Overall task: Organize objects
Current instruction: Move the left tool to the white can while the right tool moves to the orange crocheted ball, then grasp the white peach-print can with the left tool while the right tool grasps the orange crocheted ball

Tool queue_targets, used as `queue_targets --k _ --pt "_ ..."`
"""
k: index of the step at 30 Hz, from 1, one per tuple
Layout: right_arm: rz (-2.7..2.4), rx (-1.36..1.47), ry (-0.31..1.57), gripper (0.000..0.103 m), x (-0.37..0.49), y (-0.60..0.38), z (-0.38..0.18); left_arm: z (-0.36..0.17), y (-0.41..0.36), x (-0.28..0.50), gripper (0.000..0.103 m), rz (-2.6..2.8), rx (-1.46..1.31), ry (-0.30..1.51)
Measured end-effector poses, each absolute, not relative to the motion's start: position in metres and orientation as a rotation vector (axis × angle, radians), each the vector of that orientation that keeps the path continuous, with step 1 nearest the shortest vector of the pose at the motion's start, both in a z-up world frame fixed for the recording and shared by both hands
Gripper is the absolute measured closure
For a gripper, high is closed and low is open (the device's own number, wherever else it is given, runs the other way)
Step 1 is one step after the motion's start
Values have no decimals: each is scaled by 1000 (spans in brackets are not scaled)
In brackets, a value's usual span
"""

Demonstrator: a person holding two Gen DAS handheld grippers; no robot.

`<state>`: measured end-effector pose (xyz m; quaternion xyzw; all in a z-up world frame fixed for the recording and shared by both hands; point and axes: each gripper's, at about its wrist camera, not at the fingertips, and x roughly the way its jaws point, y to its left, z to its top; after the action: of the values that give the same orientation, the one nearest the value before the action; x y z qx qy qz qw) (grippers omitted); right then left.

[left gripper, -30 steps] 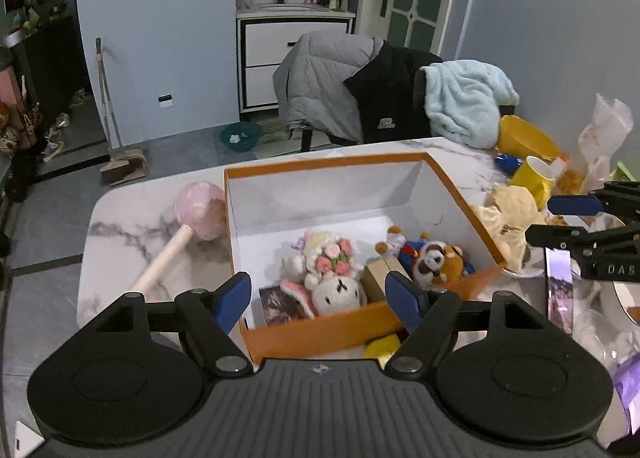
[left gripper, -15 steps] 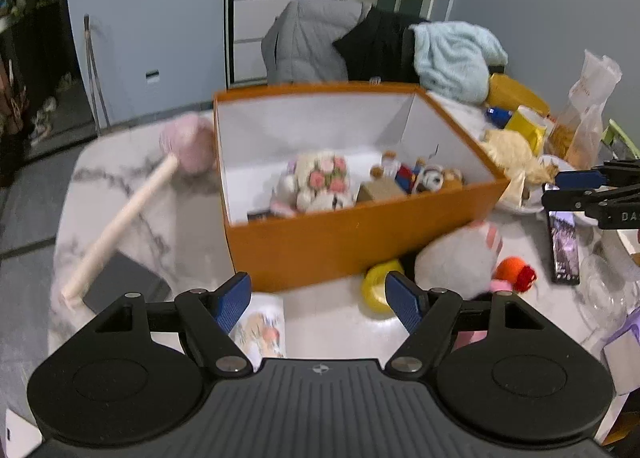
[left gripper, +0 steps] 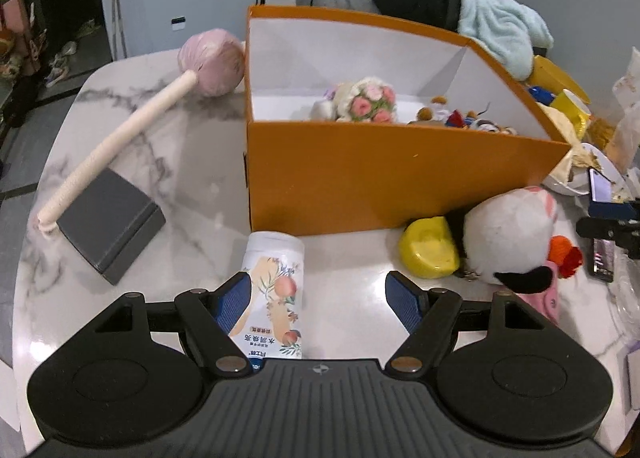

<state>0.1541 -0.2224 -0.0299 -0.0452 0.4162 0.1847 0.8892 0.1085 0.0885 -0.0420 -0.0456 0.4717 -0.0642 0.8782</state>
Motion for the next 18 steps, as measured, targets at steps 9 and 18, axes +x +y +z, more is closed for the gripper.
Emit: queue_targets --k 9,18 --pt "337 -81 945 46 166 -230 -68 -61 88 113 16 -109 -81 1002" --pt "324 -82 988 52 168 -227 -83 -73 94 115 15 -80 -81 1005"
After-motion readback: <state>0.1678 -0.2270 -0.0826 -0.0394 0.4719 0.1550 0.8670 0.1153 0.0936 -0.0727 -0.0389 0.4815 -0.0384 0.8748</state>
